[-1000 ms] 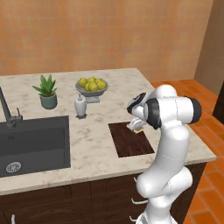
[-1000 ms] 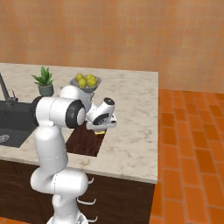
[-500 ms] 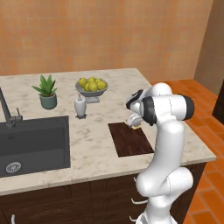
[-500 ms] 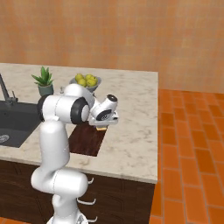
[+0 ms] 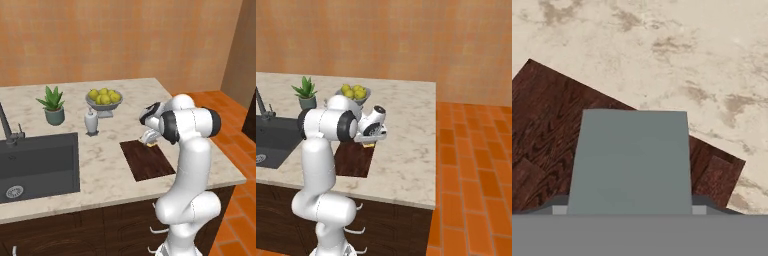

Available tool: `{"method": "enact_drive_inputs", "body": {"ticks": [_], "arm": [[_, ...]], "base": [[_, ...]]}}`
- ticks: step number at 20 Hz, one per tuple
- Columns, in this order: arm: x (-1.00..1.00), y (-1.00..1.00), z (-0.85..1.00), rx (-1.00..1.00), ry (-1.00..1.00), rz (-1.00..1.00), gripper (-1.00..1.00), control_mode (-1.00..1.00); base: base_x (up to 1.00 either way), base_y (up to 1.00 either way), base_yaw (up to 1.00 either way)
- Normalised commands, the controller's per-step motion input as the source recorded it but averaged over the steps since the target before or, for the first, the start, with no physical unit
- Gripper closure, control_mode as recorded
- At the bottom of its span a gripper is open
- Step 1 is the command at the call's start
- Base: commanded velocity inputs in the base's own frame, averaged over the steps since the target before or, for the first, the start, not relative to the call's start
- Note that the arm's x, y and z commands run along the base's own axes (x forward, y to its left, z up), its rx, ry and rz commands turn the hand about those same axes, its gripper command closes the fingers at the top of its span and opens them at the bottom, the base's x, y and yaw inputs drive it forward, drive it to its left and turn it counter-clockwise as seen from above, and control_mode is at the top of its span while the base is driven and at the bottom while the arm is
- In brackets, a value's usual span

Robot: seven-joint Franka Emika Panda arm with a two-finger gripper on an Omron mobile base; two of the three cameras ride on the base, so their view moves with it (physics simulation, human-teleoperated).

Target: Pick up the sponge from the counter and clean the cutting board by briefly scrubbing or pressing down on the cutting board. Once finished, release the sponge.

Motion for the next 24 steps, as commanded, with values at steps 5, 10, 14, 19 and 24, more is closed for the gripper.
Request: {"method": "enact_drive_inputs", "body": {"ticks": [5, 10, 14, 19, 24], "arm": [[-0.29, 0.51, 0.00, -0.18, -0.06, 0.13, 1.00, -1.00], [-0.42, 0.32, 0.01, -0.08, -0.09, 0.13, 1.00, -1.00], [-0.21, 0.00, -0.10, 0.10, 0.00, 0.13, 1.00, -1.00], [-0.57, -0.28, 0.00, 0.21, 0.05, 0.12, 1.00, -1.00], [-0.11, -0.33, -0.10, -0.04, 0.11, 0.21, 1.00, -1.00]], "base": [[0.00, 0.00, 0.00], [0.00, 0.00, 0.00], [0.00, 0.00, 0.00], [0.00, 0.00, 0.00], [0.00, 0.00, 0.00]]}}
